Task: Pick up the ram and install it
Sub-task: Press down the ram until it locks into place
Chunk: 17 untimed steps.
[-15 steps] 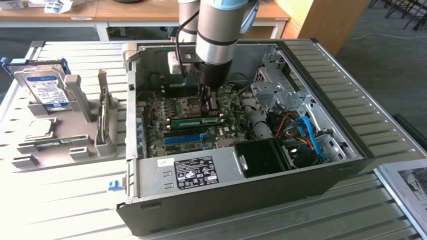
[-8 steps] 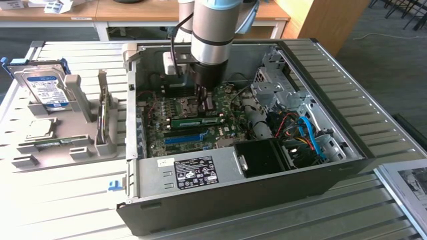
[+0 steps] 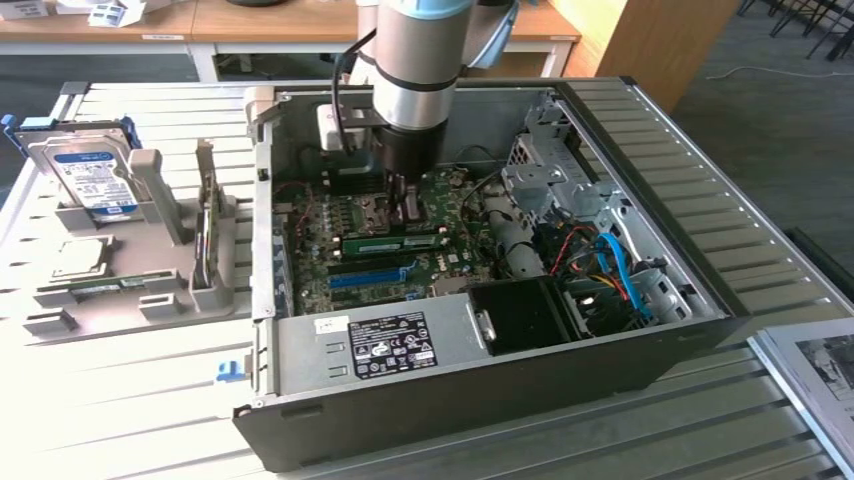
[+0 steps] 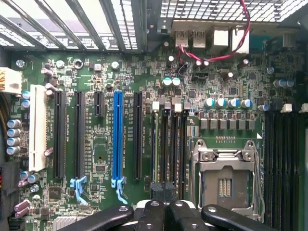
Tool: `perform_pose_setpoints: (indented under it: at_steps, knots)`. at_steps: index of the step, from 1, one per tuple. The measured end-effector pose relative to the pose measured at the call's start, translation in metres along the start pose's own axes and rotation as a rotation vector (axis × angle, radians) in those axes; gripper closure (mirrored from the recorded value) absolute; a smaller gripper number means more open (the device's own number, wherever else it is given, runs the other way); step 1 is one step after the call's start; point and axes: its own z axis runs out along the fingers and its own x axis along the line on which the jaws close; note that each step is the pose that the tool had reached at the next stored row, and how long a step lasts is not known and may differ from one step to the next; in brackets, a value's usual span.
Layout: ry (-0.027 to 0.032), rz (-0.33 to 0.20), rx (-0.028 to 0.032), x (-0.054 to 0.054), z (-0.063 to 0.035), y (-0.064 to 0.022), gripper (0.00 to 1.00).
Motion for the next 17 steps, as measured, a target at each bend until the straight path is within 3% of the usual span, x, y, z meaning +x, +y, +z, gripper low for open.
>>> perform_pose_setpoints:
  at_steps: [17]
  knots:
    - [-0.0001, 0.0, 0.0101, 0.0, 0.0002, 0.0137, 0.9]
